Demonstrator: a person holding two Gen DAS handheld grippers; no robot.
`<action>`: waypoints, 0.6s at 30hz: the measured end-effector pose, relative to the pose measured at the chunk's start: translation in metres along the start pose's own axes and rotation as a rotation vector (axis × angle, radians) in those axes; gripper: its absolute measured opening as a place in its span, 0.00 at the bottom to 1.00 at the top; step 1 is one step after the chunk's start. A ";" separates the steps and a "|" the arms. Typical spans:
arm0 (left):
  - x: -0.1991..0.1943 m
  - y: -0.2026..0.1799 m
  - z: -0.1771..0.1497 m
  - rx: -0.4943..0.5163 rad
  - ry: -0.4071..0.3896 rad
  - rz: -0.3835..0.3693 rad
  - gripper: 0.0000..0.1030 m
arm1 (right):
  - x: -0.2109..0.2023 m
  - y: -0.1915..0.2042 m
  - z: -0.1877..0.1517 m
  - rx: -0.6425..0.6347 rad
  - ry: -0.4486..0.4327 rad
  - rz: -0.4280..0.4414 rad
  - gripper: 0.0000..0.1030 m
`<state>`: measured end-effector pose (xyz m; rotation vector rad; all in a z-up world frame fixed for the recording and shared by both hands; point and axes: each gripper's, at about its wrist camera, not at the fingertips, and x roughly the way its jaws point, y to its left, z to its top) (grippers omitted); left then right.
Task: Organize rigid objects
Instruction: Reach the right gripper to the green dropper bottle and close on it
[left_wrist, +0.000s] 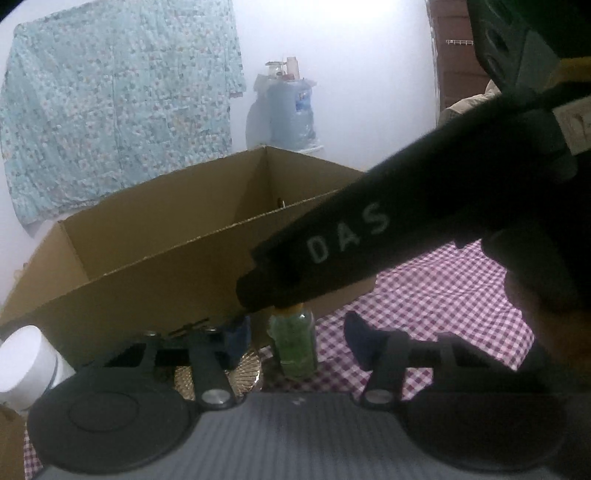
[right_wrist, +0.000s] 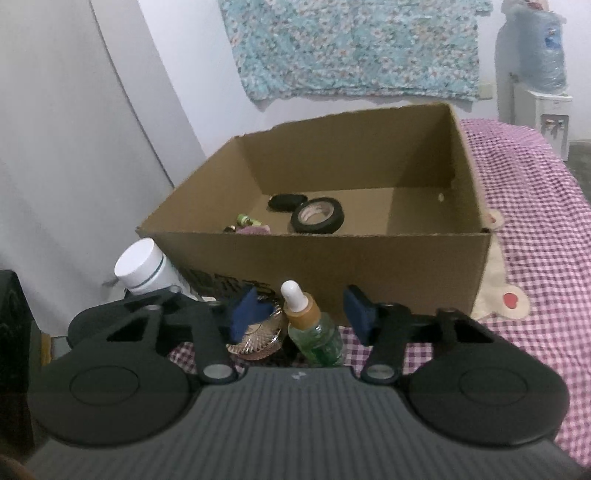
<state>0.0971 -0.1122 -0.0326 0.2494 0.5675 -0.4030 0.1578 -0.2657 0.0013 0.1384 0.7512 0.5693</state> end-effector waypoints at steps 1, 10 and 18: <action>0.001 0.000 0.000 0.000 0.002 -0.001 0.44 | 0.002 -0.001 0.000 -0.002 0.004 0.000 0.31; 0.007 -0.003 0.000 0.014 0.038 0.002 0.43 | -0.002 -0.018 -0.005 0.060 -0.002 0.017 0.19; 0.027 -0.008 0.004 0.043 0.081 0.001 0.40 | -0.004 -0.033 -0.014 0.118 0.006 0.016 0.19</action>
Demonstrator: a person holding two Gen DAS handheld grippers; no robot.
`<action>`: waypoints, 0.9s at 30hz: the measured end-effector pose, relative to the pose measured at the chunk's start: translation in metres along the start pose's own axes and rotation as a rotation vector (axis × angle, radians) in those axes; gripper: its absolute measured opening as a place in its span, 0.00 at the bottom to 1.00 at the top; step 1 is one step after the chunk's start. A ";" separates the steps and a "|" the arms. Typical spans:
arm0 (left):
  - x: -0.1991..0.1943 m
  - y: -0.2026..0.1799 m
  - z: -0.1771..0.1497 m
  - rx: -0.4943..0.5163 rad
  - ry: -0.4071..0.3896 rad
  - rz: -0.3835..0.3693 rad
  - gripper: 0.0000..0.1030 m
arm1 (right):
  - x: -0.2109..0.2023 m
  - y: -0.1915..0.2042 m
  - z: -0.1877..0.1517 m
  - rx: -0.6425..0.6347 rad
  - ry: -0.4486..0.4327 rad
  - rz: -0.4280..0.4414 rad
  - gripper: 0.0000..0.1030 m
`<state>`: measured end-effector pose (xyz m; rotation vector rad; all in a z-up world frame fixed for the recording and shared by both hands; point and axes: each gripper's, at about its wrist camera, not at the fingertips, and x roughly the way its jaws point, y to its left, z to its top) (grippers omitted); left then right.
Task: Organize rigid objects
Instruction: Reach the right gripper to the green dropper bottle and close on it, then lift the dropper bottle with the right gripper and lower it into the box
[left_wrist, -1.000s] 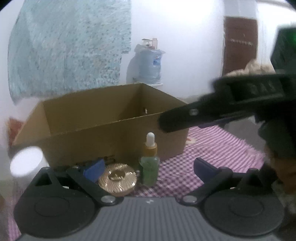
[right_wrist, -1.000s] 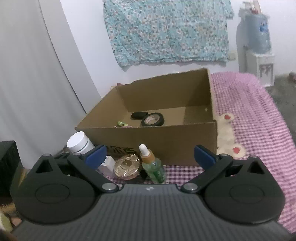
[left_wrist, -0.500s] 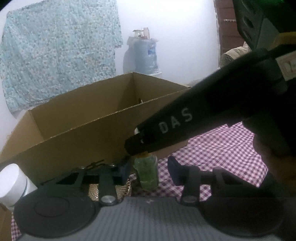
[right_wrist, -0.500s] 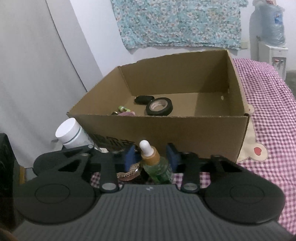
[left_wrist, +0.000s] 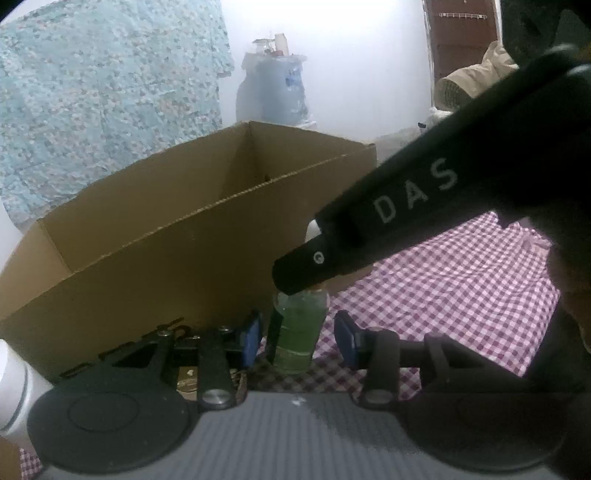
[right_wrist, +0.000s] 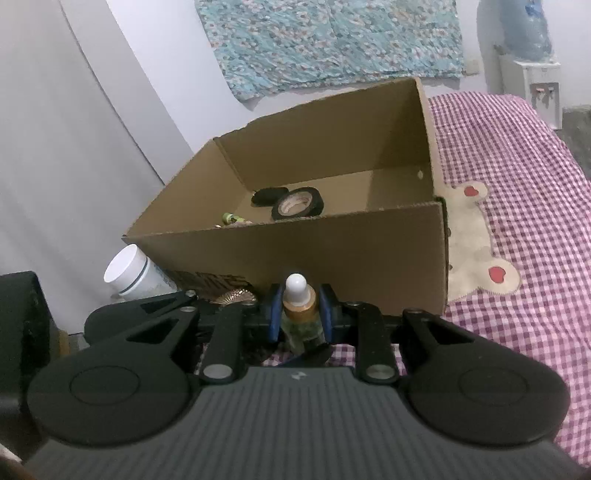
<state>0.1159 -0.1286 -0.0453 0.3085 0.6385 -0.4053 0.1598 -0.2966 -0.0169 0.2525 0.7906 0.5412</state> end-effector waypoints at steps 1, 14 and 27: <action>0.001 0.000 0.000 0.000 0.002 0.004 0.38 | 0.000 -0.001 0.000 0.003 -0.001 0.002 0.19; -0.024 -0.003 0.005 -0.017 -0.063 0.016 0.32 | -0.019 0.023 0.003 -0.055 -0.021 -0.007 0.20; -0.068 0.047 0.074 -0.123 -0.163 0.004 0.32 | -0.062 0.076 0.087 -0.225 -0.092 0.060 0.20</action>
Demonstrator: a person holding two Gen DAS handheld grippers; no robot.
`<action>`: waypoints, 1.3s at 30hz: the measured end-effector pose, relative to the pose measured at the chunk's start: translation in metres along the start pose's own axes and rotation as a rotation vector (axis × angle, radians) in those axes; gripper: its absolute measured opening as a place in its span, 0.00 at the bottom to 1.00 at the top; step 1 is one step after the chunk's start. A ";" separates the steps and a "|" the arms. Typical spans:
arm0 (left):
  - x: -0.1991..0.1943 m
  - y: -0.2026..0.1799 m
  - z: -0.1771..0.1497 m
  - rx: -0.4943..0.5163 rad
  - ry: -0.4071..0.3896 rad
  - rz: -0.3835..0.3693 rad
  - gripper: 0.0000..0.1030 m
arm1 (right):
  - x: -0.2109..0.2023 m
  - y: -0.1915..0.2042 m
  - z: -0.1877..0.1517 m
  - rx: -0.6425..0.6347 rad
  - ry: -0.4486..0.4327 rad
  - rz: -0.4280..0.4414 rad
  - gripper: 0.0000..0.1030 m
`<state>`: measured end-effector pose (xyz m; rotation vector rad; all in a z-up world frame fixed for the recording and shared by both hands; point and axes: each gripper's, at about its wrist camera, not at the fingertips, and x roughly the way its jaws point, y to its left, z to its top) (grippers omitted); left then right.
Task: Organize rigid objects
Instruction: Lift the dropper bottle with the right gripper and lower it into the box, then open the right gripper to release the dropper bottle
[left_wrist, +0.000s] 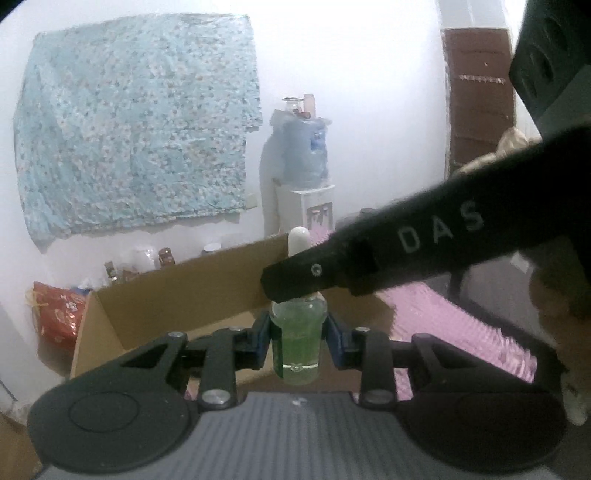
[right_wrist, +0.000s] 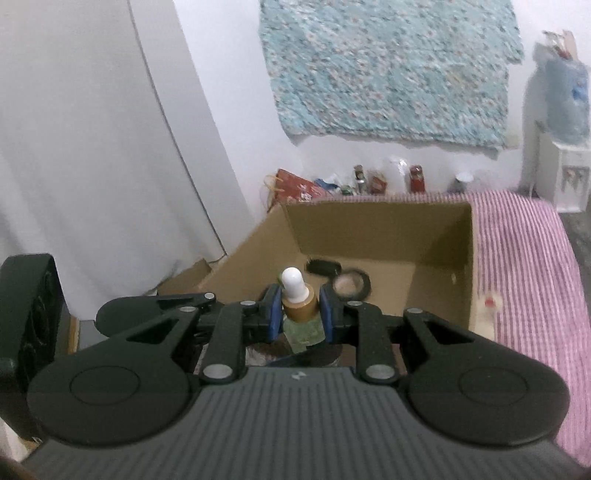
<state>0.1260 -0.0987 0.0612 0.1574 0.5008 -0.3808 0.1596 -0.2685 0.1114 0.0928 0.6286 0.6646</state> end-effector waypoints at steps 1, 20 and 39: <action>0.007 0.006 0.007 -0.018 0.011 -0.007 0.32 | 0.006 -0.003 0.010 -0.006 0.010 0.003 0.20; 0.201 0.106 0.048 -0.358 0.401 0.063 0.32 | 0.220 -0.102 0.099 0.083 0.304 0.031 0.20; 0.189 0.115 0.047 -0.412 0.388 0.069 0.61 | 0.236 -0.120 0.084 0.088 0.311 0.004 0.27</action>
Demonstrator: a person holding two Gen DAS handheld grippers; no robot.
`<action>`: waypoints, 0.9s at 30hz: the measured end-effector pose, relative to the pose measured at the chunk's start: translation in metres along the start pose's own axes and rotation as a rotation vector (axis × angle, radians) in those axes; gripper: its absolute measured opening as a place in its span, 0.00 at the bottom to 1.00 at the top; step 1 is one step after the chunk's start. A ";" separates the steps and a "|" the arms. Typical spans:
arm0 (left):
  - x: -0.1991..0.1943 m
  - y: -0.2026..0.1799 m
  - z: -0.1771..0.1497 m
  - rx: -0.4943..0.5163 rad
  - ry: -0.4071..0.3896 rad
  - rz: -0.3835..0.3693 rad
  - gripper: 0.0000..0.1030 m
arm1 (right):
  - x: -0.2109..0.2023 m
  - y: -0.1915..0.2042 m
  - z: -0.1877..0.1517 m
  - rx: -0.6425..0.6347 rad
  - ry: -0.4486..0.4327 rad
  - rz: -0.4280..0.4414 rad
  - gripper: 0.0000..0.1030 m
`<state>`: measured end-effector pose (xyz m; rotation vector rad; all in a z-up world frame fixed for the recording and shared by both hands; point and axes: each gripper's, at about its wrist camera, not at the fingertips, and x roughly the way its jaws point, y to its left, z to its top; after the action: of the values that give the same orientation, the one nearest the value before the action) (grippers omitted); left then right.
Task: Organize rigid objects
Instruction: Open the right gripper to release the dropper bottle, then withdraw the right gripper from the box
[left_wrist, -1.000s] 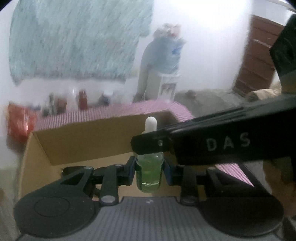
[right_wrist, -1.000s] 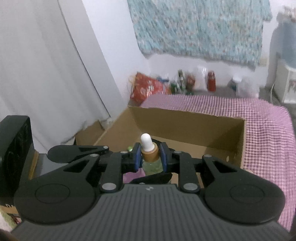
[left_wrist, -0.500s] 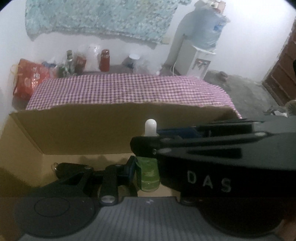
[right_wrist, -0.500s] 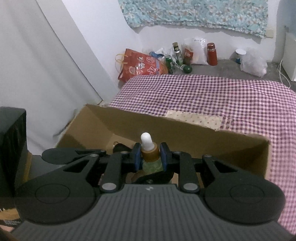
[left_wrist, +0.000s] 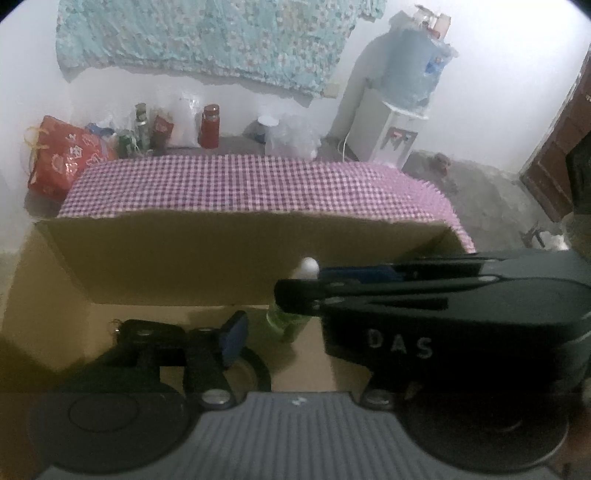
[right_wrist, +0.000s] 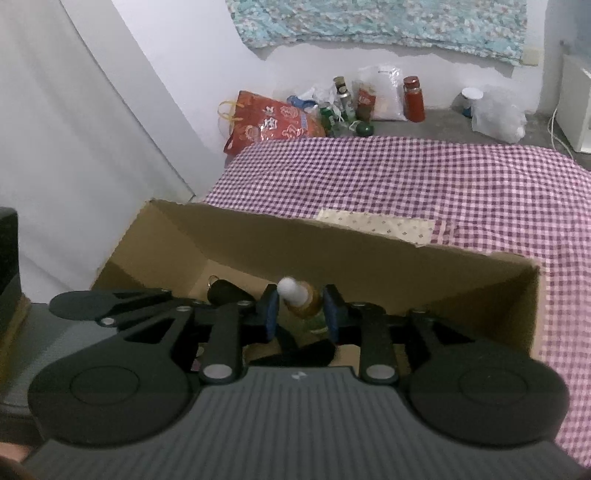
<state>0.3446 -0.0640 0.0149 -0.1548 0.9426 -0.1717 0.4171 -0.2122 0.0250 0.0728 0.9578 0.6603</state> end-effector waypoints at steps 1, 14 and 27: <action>-0.006 0.000 0.000 -0.003 -0.009 -0.001 0.62 | -0.006 0.002 0.000 -0.001 -0.010 0.000 0.27; -0.098 -0.016 -0.026 0.039 -0.140 -0.062 0.71 | -0.103 0.023 -0.024 0.063 -0.165 0.059 0.28; -0.187 0.028 -0.180 0.106 -0.218 -0.191 0.80 | -0.204 0.059 -0.172 0.136 -0.254 0.115 0.28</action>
<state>0.0924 -0.0067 0.0526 -0.1621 0.6991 -0.3730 0.1735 -0.3155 0.0932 0.3267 0.7556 0.6735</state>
